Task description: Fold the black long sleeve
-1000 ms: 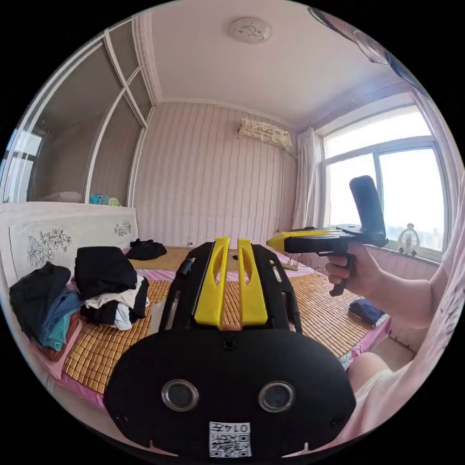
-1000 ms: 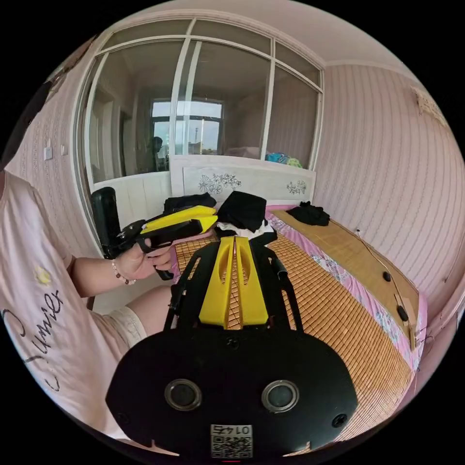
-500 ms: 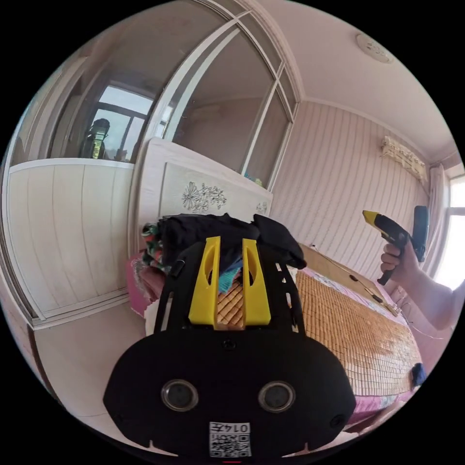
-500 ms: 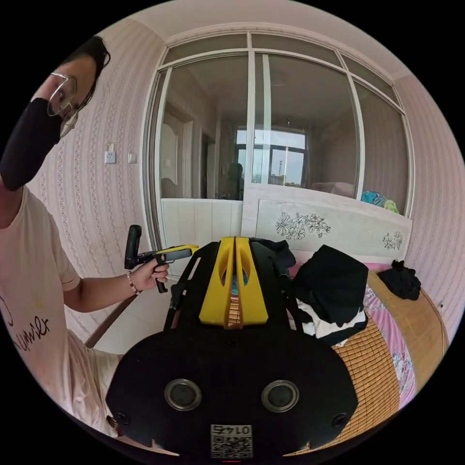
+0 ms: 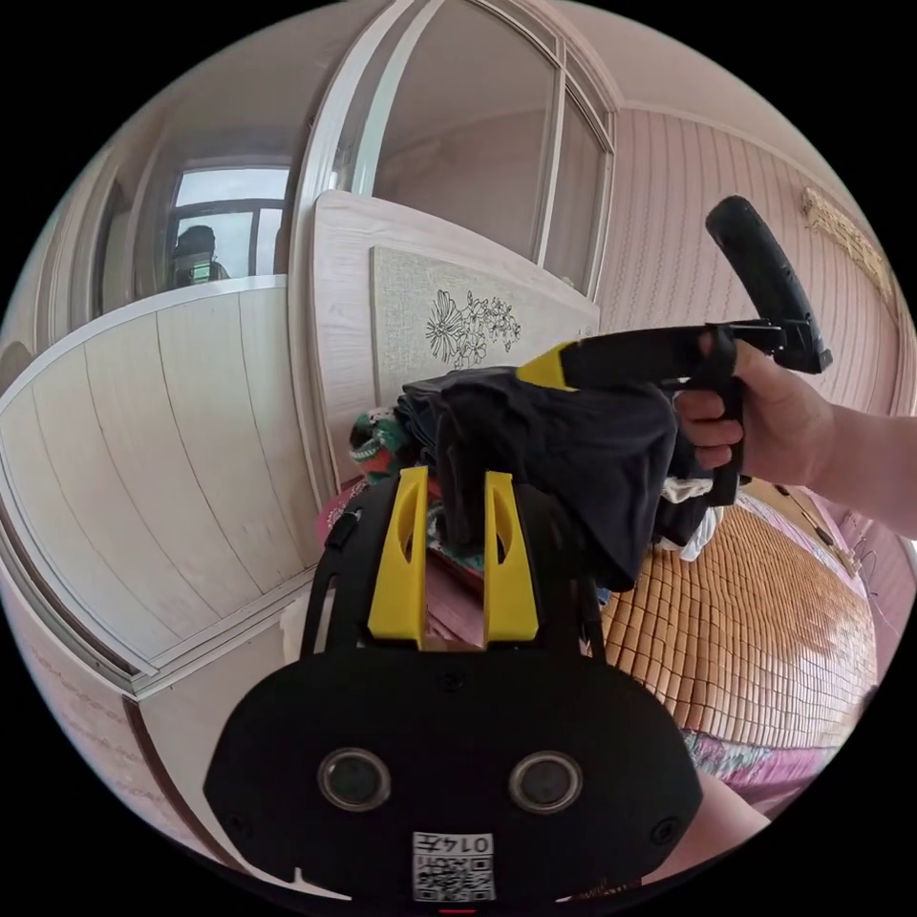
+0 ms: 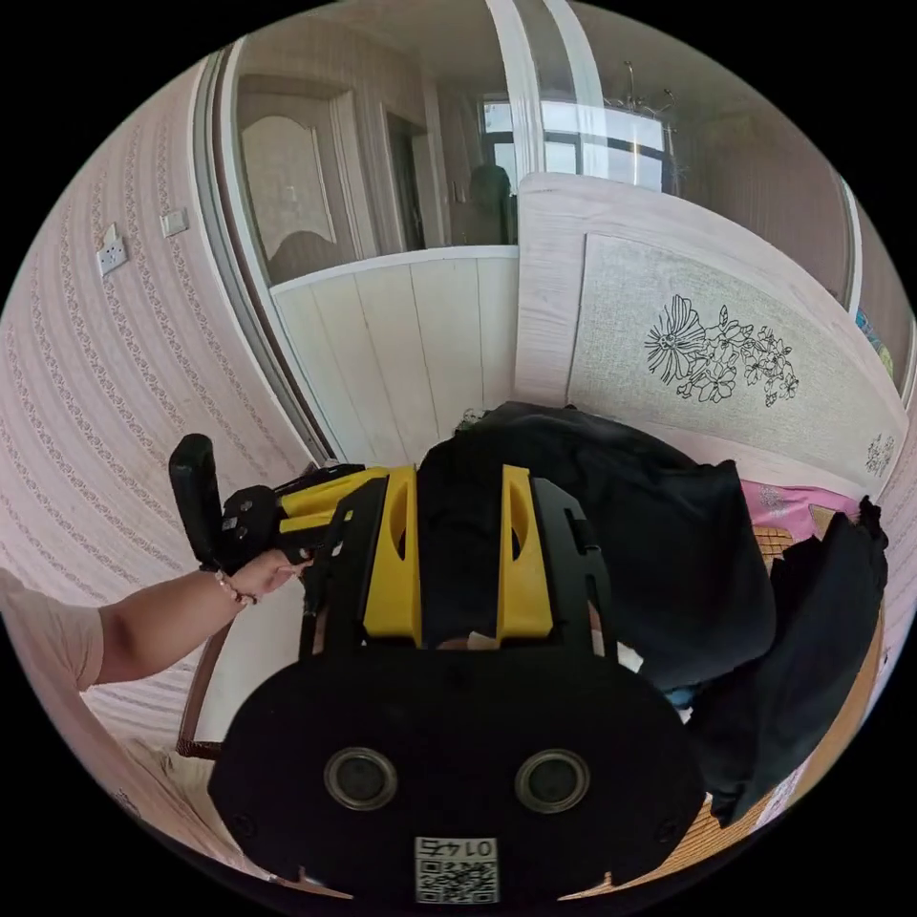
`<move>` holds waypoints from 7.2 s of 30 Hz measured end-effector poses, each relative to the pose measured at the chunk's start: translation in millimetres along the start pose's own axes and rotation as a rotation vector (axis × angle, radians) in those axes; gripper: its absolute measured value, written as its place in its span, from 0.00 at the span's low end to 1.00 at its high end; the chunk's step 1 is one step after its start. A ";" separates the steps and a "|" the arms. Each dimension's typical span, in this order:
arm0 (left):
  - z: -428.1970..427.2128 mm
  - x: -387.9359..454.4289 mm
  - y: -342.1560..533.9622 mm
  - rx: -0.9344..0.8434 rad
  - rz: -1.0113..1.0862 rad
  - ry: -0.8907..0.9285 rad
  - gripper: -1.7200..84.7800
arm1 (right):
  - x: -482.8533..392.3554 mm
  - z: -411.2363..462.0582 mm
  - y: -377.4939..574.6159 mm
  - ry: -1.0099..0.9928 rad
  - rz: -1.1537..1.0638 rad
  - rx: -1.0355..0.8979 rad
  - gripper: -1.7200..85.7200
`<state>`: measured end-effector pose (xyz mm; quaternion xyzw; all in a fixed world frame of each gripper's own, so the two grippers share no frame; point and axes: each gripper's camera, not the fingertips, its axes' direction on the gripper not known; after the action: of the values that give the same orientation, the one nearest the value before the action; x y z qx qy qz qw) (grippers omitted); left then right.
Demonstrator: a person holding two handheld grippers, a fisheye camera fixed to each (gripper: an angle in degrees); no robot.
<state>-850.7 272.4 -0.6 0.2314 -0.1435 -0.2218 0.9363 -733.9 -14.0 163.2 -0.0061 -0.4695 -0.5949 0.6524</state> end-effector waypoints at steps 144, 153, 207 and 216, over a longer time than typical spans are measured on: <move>133.3 600.7 195.2 -0.942 0.557 0.628 0.02 | -189.1 -518.3 998.4 0.260 1.381 -0.064 0.02; 140.4 625.2 179.3 -0.890 0.691 0.504 0.07 | -166.6 -507.0 975.3 0.352 1.288 -0.290 0.08; 324.1 1244.6 306.3 -0.700 1.178 0.733 0.01 | -52.5 -602.2 1099.9 0.895 1.579 -0.005 0.03; 329.4 1245.4 310.4 -0.740 1.114 0.784 0.01 | -319.1 -638.4 1088.0 1.086 1.456 0.551 0.02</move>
<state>206.9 -202.7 641.0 -0.1411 0.1867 0.3465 0.9084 550.8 188.0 207.6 0.1346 -0.1066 0.1683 0.9707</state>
